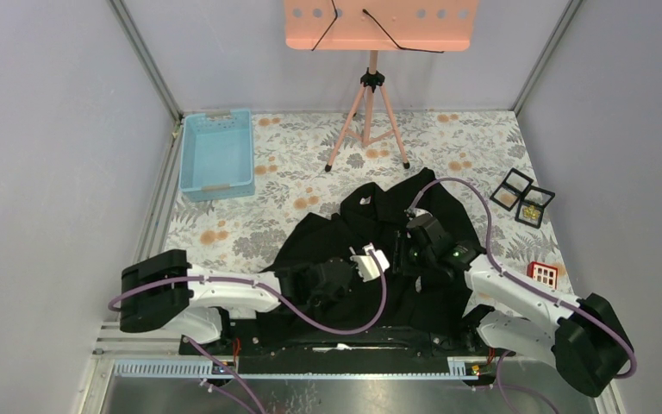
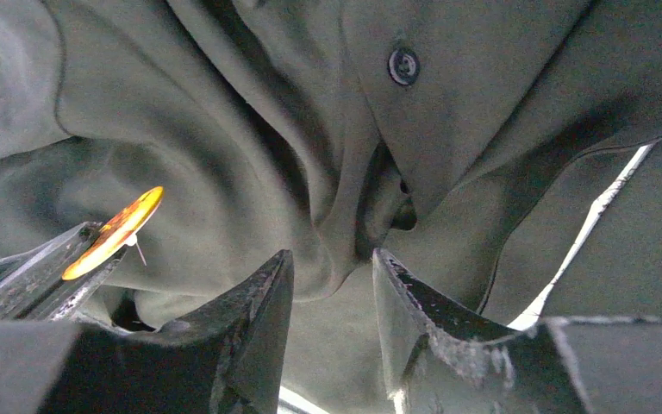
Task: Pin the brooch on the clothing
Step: Pin the brooch to the clothes.
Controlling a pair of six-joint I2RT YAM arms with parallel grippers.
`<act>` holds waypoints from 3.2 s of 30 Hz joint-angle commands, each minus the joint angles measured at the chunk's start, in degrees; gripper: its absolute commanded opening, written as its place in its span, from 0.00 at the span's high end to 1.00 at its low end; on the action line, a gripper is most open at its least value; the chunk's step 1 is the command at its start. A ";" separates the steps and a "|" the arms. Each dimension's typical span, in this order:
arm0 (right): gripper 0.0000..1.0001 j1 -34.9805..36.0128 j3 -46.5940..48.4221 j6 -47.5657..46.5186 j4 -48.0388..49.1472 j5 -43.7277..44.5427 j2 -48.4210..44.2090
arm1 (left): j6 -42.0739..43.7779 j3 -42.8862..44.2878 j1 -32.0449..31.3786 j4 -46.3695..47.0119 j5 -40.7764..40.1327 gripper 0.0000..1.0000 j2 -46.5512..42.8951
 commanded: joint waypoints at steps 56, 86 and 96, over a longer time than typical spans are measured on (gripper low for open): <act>1.00 -0.43 3.34 9.52 -2.46 -6.61 1.62 | 3.95 -2.81 -11.58 27.85 -22.89 1.00 13.37; 1.00 -0.43 6.35 -0.34 -4.62 -5.31 -11.08 | -28.72 14.77 -1.20 -15.19 -0.96 1.00 4.79; 1.00 -0.43 6.02 0.16 -2.93 -8.13 -11.61 | -29.89 18.03 -1.20 -18.06 -0.68 1.00 7.32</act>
